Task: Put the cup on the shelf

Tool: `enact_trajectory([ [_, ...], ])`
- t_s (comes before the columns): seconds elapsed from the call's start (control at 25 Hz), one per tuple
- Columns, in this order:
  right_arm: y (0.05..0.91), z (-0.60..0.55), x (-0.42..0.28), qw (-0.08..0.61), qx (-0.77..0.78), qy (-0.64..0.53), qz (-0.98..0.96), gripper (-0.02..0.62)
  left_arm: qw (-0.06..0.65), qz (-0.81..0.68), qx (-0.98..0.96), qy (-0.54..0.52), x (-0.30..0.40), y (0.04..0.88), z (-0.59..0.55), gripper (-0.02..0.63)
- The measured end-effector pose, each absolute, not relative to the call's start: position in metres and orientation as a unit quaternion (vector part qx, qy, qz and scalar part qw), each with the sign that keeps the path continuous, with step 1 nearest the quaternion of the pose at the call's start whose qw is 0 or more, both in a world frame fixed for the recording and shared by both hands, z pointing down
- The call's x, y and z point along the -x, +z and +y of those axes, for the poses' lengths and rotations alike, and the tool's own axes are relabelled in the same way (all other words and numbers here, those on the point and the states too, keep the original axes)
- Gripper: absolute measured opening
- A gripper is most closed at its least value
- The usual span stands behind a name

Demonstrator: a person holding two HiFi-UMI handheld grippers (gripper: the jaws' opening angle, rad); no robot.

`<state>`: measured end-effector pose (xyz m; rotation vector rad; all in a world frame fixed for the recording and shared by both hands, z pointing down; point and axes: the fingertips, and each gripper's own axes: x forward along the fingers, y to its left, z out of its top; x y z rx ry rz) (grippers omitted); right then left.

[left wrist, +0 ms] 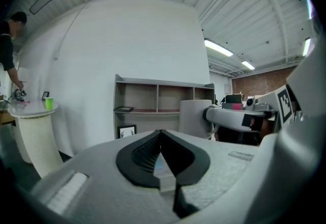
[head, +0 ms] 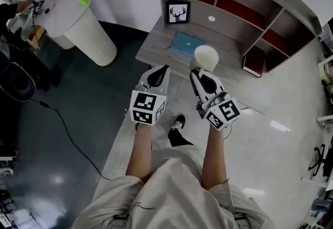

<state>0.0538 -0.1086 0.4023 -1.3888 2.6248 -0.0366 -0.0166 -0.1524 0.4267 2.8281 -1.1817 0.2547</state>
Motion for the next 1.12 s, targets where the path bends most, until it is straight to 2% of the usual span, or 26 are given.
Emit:
enact_trajectory([
  [0.76,0.374,-0.247,-0.093,0.092,0.466,0.020,0.880,0.025,0.009,-0.381,-0.921,0.078,-0.019,0.407,-0.290,0.009],
  [1.12,0.381,-0.282,-0.093,0.090,0.460,0.008,0.883,0.025,0.035,-0.401,-0.912,0.077,-0.011,0.421,-0.325,0.009],
])
